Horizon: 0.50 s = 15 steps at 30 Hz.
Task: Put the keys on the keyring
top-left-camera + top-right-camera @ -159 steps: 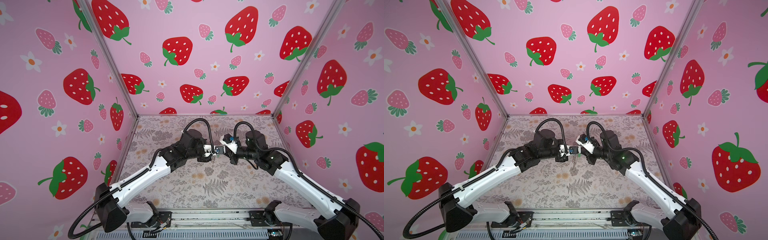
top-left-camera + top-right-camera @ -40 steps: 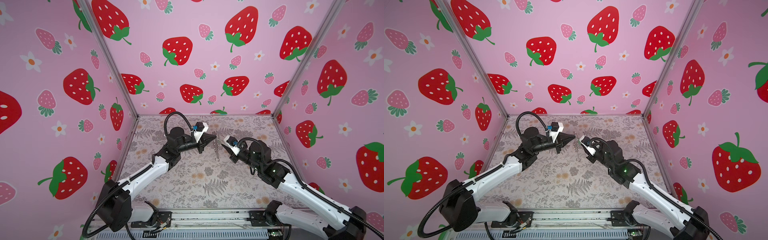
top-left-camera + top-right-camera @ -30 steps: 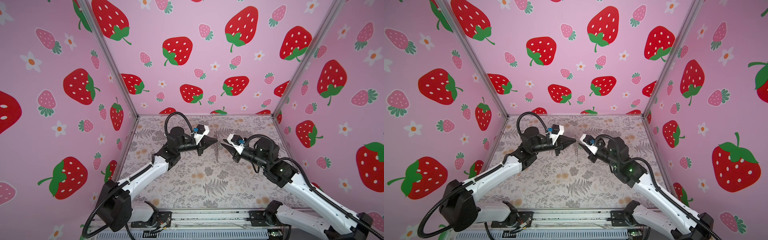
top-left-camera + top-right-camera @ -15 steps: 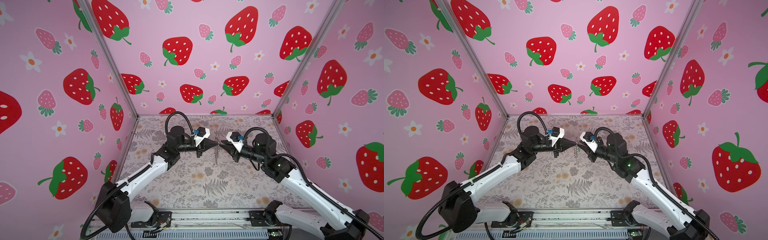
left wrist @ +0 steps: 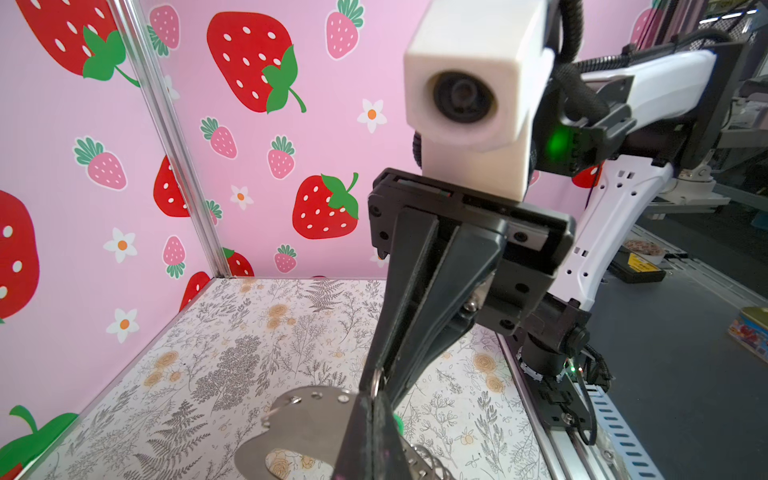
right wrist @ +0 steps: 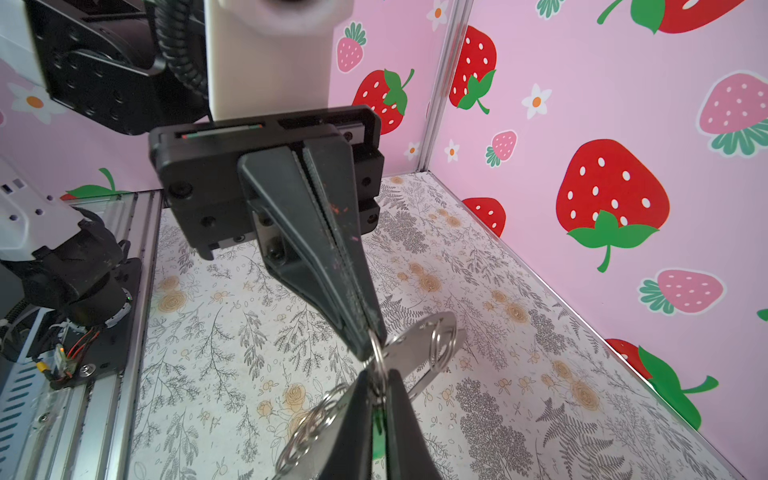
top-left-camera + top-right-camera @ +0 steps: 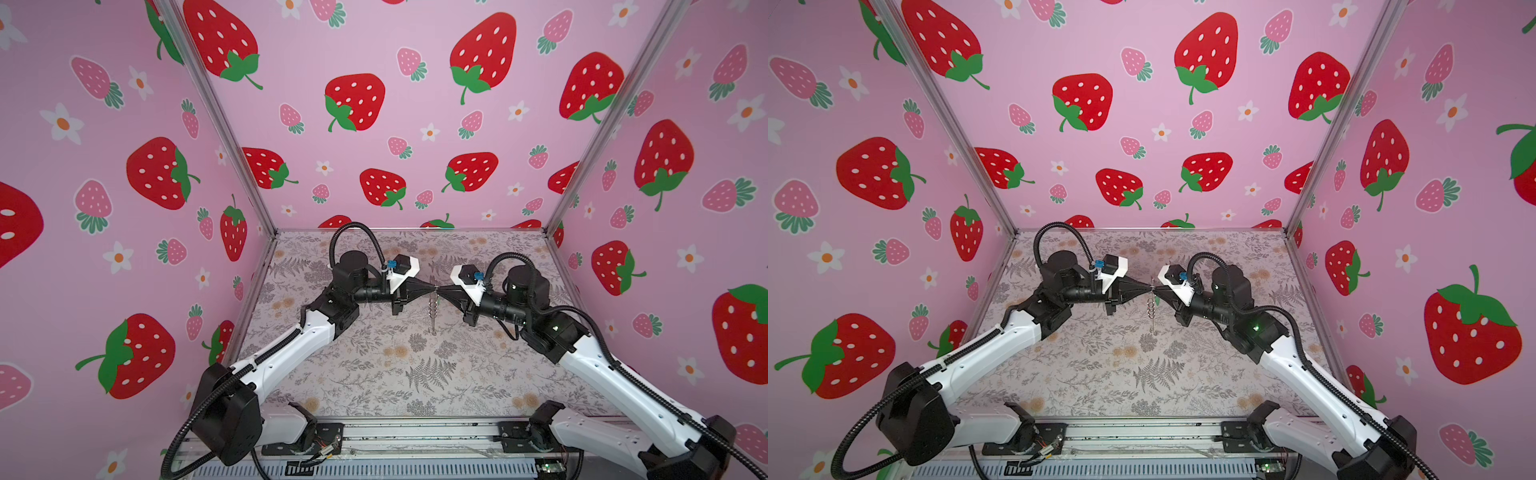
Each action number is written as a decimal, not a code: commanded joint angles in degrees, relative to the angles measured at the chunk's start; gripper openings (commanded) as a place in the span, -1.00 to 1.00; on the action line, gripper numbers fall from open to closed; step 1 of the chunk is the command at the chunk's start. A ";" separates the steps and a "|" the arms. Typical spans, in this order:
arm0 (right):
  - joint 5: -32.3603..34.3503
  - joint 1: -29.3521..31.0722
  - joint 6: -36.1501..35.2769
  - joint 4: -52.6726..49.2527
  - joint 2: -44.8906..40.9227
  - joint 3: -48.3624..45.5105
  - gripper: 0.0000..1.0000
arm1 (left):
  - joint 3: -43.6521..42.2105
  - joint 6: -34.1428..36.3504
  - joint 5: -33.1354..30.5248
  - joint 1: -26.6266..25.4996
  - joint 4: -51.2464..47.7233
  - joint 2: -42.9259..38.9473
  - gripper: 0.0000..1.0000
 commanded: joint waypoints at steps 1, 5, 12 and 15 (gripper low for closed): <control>-2.03 -0.25 -0.22 -0.78 0.21 1.74 -0.95 | 3.35 0.46 3.41 -0.22 0.82 -0.86 -1.00; -2.58 -0.47 -0.56 -0.64 -0.53 1.25 -1.00 | 3.84 2.66 3.59 -0.18 -2.38 -0.93 -1.00; -4.35 -0.96 -2.78 -6.20 0.43 2.23 -1.00 | 7.94 19.38 -4.85 -0.24 -21.17 -4.06 -0.55; -4.03 -1.09 -3.65 -10.42 2.18 4.12 -1.00 | 7.73 26.68 -10.52 -1.37 -24.70 -7.18 -0.50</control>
